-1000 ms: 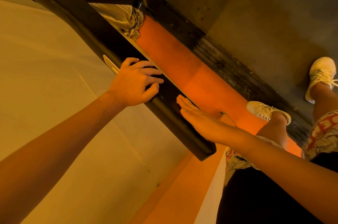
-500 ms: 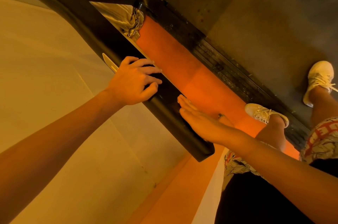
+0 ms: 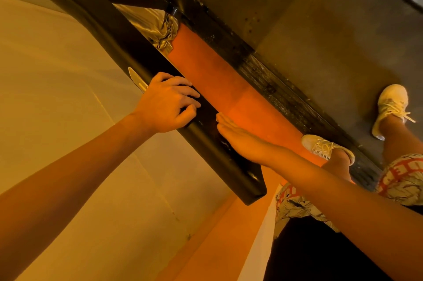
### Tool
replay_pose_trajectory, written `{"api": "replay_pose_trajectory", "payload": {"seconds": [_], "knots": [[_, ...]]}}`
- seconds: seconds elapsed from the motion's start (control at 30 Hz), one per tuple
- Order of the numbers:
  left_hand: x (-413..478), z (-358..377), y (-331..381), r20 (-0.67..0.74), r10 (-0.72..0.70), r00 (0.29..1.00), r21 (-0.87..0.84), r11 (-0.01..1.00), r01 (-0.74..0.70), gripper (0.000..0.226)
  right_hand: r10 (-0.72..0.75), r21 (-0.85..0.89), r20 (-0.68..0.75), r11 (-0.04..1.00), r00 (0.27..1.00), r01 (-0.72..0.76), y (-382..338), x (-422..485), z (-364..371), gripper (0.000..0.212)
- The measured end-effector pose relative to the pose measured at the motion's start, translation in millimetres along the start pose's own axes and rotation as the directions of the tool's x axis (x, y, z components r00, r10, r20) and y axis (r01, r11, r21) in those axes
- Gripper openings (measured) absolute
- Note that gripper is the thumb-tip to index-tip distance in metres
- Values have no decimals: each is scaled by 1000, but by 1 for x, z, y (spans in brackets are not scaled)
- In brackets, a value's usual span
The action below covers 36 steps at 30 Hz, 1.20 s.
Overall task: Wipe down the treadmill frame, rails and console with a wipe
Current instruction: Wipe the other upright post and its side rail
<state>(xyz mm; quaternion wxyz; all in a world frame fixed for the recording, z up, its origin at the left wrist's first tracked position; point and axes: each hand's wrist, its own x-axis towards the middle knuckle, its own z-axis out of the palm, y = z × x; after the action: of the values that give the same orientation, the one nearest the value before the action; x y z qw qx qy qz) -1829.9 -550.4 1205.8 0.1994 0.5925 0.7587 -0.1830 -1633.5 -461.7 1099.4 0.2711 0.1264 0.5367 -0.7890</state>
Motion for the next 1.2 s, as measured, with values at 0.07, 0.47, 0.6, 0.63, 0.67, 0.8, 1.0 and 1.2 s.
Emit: {"api": "replay_pose_trajectory", "payload": {"seconds": [0.07, 0.47, 0.6, 0.63, 0.67, 0.8, 1.0, 1.2], "knots": [[0, 1, -1, -10, -2, 1000, -3, 1000, 2, 50, -18, -28, 5, 999, 1000, 18, 1, -3, 1, 54], [-1, 2, -1, -30, 3, 1000, -1, 1000, -3, 46, -65, 66, -24, 996, 998, 67, 19, -17, 6, 52], [0, 3, -1, -20, -5, 1000, -14, 1000, 5, 47, -119, -140, -34, 984, 992, 113, 50, -42, 28, 51], [0, 4, -1, -20, -3, 1000, -15, 1000, 3, 47, -111, -139, -15, 984, 994, 108, 55, -47, 30, 47], [-1, 4, -2, -26, -1, 1000, -14, 1000, 1, 47, -98, -120, -9, 988, 995, 97, 52, -50, 28, 43], [-1, 4, -1, -29, -5, 1000, -15, 1000, 4, 48, -48, -19, 31, 999, 998, 49, 5, -47, 10, 49], [-1, 2, 1, -42, -2, 999, -24, 1000, 1, 48, -103, -3, 10, 995, 995, 103, -14, -46, 14, 50], [-2, 6, -1, -62, -2, 998, -47, 999, 0, 46, -120, -46, 46, 991, 992, 122, -13, -58, 13, 52]]}}
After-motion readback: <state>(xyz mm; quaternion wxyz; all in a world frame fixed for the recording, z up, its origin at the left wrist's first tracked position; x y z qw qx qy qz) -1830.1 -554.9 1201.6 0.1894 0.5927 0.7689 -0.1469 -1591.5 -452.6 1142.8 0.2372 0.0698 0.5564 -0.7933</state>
